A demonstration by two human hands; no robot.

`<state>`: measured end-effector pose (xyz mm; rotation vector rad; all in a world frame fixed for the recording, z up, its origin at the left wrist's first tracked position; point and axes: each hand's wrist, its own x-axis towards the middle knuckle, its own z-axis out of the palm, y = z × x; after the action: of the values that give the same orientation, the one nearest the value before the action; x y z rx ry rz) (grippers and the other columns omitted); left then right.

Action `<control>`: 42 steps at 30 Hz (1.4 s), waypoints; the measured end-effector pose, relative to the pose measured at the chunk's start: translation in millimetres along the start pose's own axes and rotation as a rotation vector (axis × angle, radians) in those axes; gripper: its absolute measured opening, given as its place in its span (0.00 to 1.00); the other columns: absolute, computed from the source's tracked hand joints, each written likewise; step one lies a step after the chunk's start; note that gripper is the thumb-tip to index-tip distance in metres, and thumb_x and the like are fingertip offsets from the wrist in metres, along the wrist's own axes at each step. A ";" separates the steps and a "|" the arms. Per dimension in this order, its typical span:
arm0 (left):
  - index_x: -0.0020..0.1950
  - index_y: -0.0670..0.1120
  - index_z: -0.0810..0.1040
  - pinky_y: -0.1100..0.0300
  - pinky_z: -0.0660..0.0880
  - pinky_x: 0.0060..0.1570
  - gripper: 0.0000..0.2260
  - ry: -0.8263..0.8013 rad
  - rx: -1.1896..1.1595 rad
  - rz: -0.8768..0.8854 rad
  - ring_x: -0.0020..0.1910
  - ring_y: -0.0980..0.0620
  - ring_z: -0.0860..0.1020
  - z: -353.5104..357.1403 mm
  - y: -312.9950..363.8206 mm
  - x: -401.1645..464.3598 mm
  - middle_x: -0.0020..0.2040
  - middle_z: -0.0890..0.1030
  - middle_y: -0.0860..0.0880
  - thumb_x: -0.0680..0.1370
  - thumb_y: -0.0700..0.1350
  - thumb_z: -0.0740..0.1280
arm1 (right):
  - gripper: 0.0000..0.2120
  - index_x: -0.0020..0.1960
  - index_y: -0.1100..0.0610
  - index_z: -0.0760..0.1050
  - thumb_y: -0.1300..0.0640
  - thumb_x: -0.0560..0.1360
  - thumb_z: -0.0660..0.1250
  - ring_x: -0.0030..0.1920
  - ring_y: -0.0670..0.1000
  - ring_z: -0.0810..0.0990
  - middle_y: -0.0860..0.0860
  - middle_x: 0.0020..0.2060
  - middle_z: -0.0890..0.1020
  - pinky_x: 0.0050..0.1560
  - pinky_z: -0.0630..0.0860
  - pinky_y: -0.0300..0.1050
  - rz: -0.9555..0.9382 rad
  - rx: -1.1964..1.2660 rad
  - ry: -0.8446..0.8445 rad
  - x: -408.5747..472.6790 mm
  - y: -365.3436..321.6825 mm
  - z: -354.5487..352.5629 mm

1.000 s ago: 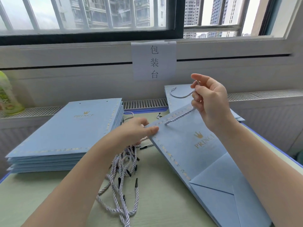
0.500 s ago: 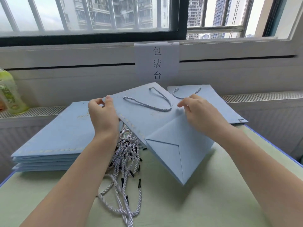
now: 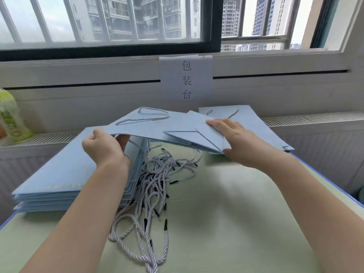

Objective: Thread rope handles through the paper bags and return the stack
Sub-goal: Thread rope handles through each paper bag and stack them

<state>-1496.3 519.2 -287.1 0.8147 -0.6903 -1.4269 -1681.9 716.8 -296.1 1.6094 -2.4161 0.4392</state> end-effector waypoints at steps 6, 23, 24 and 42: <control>0.50 0.43 0.71 0.61 0.79 0.42 0.11 -0.294 -0.148 0.021 0.36 0.53 0.82 5.7 7.2 -23.7 0.46 0.78 0.46 0.82 0.48 0.54 | 0.12 0.51 0.53 0.80 0.57 0.74 0.59 0.41 0.58 0.79 0.50 0.41 0.82 0.33 0.75 0.46 -0.050 -0.048 0.748 3.3 -12.5 -2.2; 0.63 0.42 0.77 0.59 0.66 0.59 0.20 -1.097 1.112 0.957 0.62 0.46 0.75 -2.0 -45.5 -51.1 0.60 0.79 0.46 0.75 0.44 0.56 | 0.13 0.35 0.55 0.65 0.58 0.79 0.59 0.35 0.50 0.67 0.50 0.32 0.69 0.39 0.69 0.50 0.614 1.127 0.841 13.9 -8.6 15.7; 0.62 0.42 0.78 0.57 0.68 0.58 0.21 -1.124 1.163 0.968 0.60 0.45 0.76 -2.7 -47.0 -52.0 0.58 0.81 0.46 0.74 0.45 0.55 | 0.12 0.36 0.55 0.65 0.57 0.79 0.59 0.36 0.51 0.69 0.52 0.34 0.71 0.42 0.72 0.53 0.703 1.194 0.816 15.6 -6.5 23.9; 0.62 0.46 0.70 0.55 0.72 0.54 0.16 -1.153 1.953 0.708 0.58 0.49 0.72 -5.2 -40.0 -41.6 0.59 0.73 0.49 0.79 0.53 0.62 | 0.12 0.63 0.64 0.65 0.63 0.81 0.55 0.32 0.52 0.77 0.56 0.46 0.72 0.37 0.81 0.45 1.056 1.590 0.637 12.4 15.4 31.5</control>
<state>-1516.6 562.1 -320.4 0.7812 -3.0423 0.0343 -1701.1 700.5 -323.5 -0.1480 -1.9344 2.8590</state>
